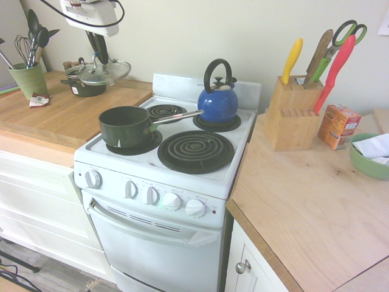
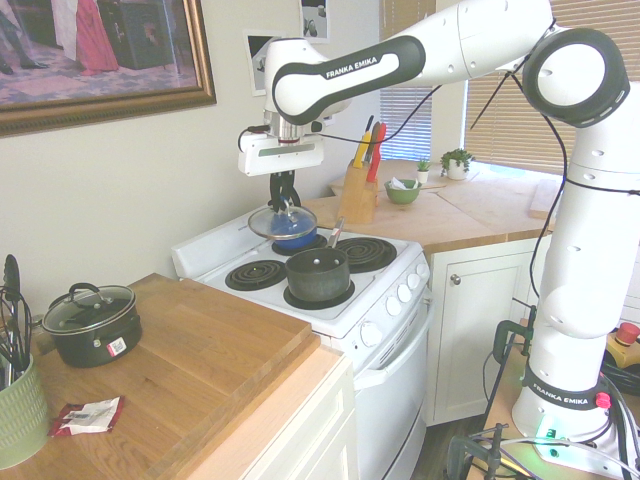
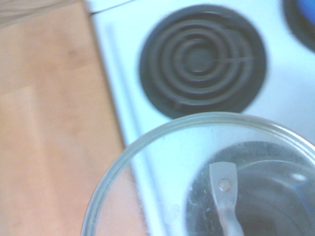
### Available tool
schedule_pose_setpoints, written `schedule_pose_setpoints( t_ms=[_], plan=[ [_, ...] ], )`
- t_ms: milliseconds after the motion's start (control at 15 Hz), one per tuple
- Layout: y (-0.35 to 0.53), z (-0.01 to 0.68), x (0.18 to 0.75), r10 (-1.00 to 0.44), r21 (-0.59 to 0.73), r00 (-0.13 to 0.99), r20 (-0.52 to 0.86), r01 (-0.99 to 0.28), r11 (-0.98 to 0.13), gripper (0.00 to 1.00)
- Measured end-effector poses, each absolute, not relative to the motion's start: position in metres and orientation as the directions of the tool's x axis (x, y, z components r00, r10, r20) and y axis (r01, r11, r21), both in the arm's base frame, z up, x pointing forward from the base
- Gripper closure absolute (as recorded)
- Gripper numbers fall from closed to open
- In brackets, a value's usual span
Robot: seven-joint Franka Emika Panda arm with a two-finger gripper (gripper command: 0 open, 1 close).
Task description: Cover the lid of the pot
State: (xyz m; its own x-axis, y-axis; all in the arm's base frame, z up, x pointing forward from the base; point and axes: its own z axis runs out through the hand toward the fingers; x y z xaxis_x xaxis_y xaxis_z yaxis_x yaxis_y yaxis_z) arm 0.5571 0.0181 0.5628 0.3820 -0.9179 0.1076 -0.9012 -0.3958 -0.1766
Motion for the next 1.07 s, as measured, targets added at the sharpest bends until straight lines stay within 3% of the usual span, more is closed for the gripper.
schedule_pose_setpoints(
  t_ms=[600, 1067],
  plan=[
    [-0.026, 0.497, 0.534, -0.940, -0.081, 0.322, 0.110, -0.940, -0.332, 1.00],
    [-0.026, 0.459, 0.549, -0.939, -0.092, 0.327, 0.108, -0.937, -0.337, 1.00]
  ],
)
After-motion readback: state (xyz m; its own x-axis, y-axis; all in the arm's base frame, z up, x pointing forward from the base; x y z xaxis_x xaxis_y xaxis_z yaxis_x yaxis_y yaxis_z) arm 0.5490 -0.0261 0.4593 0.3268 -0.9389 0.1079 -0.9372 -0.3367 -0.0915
